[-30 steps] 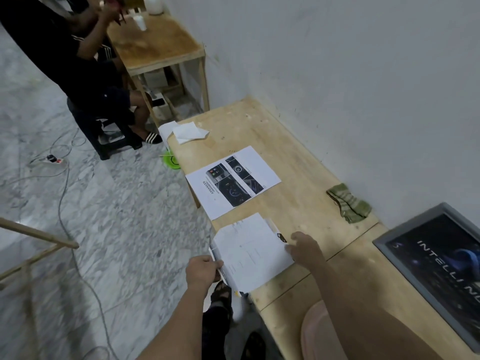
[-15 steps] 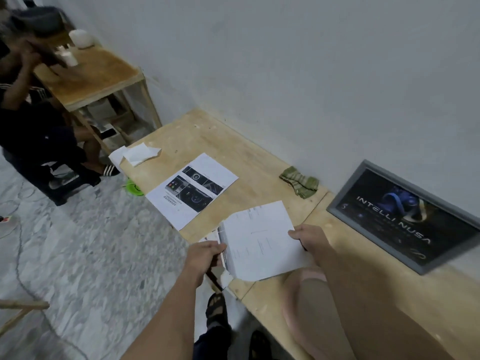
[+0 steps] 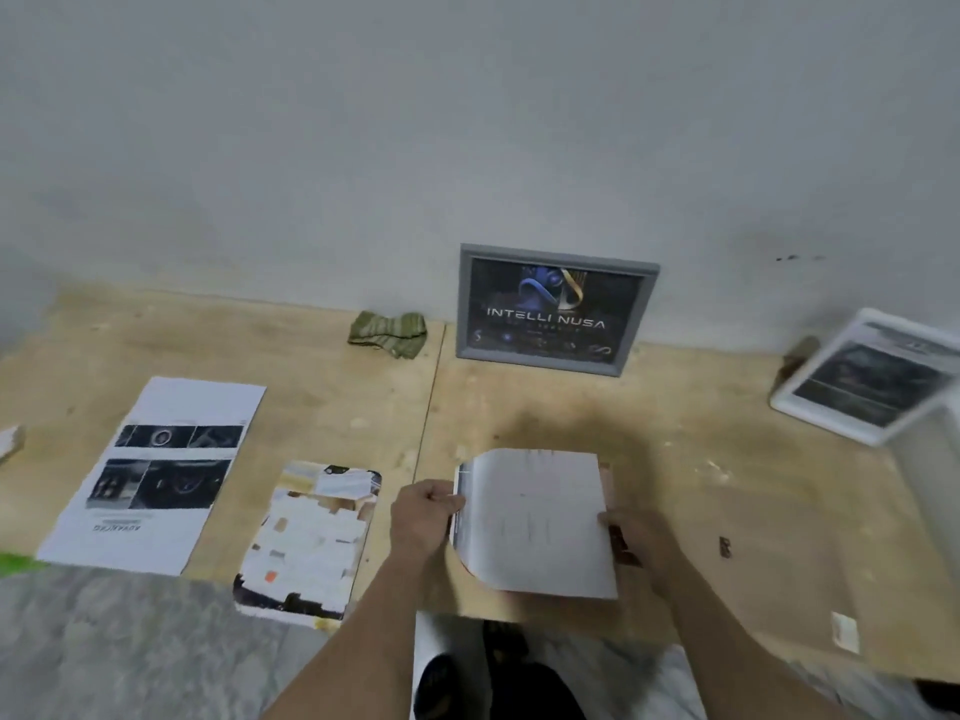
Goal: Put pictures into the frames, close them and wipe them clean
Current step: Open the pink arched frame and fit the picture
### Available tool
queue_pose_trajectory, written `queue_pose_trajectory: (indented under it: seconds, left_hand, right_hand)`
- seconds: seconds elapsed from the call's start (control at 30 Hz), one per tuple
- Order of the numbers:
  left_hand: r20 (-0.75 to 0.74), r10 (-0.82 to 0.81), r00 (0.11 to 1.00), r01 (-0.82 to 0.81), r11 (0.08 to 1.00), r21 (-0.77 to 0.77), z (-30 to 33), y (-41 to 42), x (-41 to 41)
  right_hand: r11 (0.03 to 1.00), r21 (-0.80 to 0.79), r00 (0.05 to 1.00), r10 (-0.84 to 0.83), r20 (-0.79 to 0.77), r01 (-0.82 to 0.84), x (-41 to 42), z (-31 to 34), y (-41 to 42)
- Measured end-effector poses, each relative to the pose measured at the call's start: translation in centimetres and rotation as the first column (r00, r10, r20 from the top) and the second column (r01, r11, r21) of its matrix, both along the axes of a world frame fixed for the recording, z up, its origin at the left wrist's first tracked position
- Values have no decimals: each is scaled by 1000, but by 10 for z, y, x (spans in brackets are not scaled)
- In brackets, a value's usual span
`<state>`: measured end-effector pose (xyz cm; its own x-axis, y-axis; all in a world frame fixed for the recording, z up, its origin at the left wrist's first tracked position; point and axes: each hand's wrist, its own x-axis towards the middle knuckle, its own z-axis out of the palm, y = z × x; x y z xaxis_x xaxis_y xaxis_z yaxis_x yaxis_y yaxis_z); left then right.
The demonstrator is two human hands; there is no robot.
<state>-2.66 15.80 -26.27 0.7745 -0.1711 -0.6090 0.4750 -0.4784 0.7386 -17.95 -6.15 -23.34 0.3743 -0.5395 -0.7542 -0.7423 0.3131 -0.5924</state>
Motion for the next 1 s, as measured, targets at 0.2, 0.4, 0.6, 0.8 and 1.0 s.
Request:
queue_pose_trajectory:
  seconds: [0.2,0.4,0.6,0.8,1.0]
  left_hand:
    - [95,-121,988,112,990,91,-8,-8,-23]
    - [125,-243,962,215,955,206,-8,-17,-18]
    - [109,-297,949,260,928,268,-9,-33,-4]
    - [138,-368,919,302,886,353,-11,-42,0]
    - [152,-374,915,291,872,394,-12,-45,-6]
  right_hand:
    - [985,-86,989,-146,32,148,-34,-17,16]
    - [974,-175,989,-138,62,147,-28,-23,12]
    - [956,-279,996,-79,31,84,-16,-28,1]
    - [931,-363,999,-51,-17,42,-7,-30,-5]
    - [926,-377,997,-17,-69,-11,-5,-38,3]
